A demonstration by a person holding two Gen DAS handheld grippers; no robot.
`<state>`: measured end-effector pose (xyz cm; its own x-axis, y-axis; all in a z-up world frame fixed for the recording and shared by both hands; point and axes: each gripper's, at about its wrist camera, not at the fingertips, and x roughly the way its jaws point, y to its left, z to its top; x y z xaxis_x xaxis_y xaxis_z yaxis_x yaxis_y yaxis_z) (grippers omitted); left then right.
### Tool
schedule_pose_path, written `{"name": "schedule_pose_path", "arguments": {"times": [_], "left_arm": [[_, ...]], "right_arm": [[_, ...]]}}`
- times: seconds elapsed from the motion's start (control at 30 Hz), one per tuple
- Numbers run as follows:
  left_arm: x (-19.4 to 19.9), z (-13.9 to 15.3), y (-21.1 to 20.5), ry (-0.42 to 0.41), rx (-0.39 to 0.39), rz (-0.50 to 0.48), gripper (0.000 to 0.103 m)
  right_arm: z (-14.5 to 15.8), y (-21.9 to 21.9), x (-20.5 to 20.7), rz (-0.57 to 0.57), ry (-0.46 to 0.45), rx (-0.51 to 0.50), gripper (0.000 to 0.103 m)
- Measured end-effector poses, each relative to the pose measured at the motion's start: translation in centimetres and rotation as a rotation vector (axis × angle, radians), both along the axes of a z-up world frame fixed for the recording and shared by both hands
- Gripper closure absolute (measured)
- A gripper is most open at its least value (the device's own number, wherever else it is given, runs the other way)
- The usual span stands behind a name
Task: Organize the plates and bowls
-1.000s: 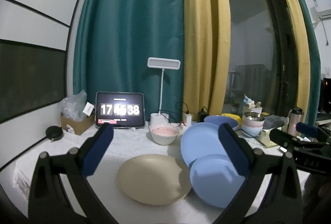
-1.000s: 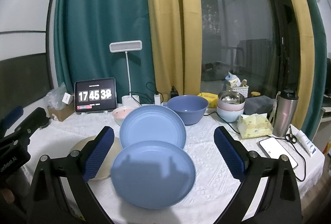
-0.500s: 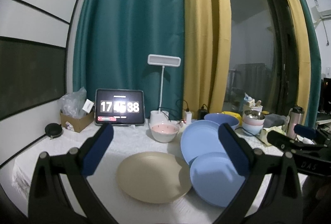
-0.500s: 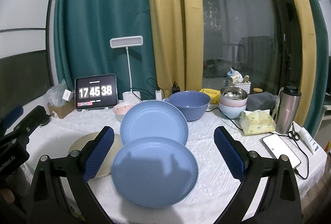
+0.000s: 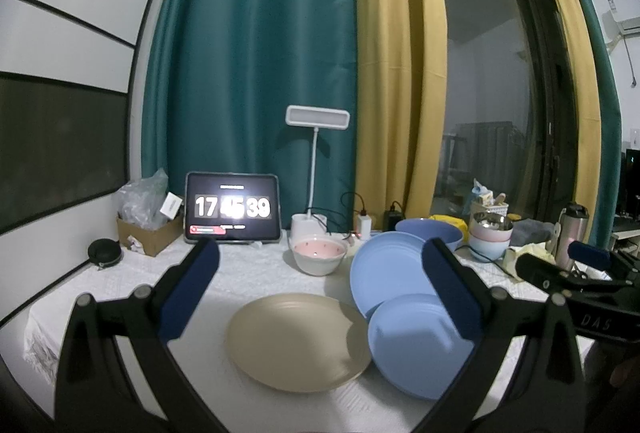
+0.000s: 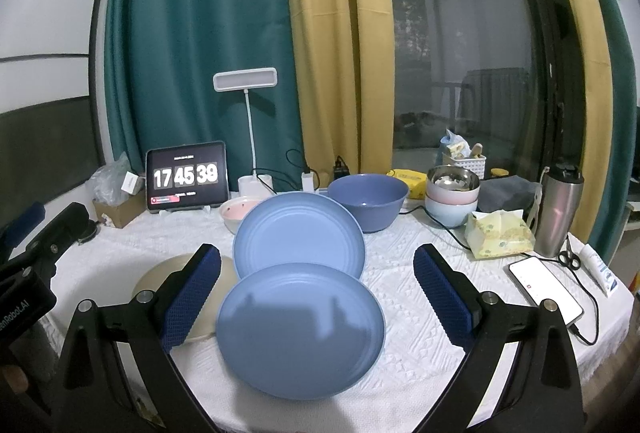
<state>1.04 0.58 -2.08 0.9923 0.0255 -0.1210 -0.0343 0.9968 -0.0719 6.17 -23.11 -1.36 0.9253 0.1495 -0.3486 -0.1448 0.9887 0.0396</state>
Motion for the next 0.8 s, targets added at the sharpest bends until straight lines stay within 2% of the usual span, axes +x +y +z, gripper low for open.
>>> {"name": "schedule_pose_path", "arguments": {"times": [0.8], "left_arm": [[0.00, -0.59, -0.12, 0.008, 0.001, 0.003, 0.001]], "right_arm": [[-0.39, -0.04, 0.08, -0.001, 0.010, 0.001, 0.004]]}}
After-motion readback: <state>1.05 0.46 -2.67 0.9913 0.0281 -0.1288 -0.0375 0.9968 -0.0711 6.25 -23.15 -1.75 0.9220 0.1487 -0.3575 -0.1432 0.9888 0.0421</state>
